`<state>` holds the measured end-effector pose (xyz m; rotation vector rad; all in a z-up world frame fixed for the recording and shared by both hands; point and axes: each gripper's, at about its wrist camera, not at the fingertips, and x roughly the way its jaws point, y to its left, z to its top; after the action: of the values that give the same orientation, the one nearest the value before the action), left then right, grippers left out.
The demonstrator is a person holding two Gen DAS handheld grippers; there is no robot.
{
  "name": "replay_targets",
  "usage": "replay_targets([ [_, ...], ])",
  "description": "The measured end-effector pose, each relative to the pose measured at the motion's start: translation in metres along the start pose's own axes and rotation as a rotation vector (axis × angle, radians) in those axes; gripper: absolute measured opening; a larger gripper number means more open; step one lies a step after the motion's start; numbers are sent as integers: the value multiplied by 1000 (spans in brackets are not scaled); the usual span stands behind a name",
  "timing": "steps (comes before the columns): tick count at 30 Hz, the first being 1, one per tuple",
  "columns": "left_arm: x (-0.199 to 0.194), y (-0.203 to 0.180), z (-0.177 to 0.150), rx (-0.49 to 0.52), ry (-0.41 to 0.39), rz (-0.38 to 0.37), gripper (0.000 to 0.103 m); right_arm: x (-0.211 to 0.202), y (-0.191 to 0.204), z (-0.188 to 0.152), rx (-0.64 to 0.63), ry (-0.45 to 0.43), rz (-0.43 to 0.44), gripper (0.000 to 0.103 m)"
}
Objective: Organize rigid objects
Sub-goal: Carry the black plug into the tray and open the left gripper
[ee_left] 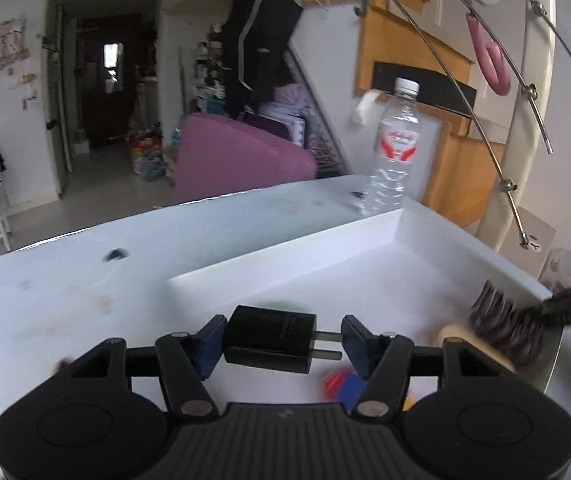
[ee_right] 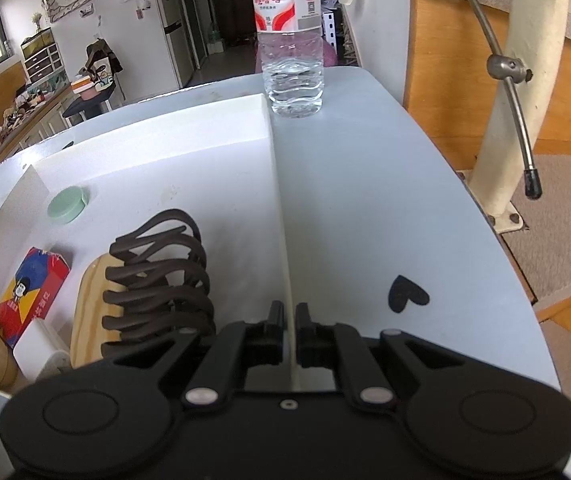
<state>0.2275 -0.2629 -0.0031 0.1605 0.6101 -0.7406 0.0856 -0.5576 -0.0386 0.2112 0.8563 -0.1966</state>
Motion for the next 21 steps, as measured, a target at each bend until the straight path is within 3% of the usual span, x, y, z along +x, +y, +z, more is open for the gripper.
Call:
replay_targets([
  [5,48,-30,22,-45,88,-75,63,0,-1,-1,4,-3,3,6],
  [16,112,-64,18,6,277,-79,63,0,-3,-2,4,-8,12,6],
  [21,116,-66,13,25,276,-69,63,0,-3,-3,7,-13,18,6],
])
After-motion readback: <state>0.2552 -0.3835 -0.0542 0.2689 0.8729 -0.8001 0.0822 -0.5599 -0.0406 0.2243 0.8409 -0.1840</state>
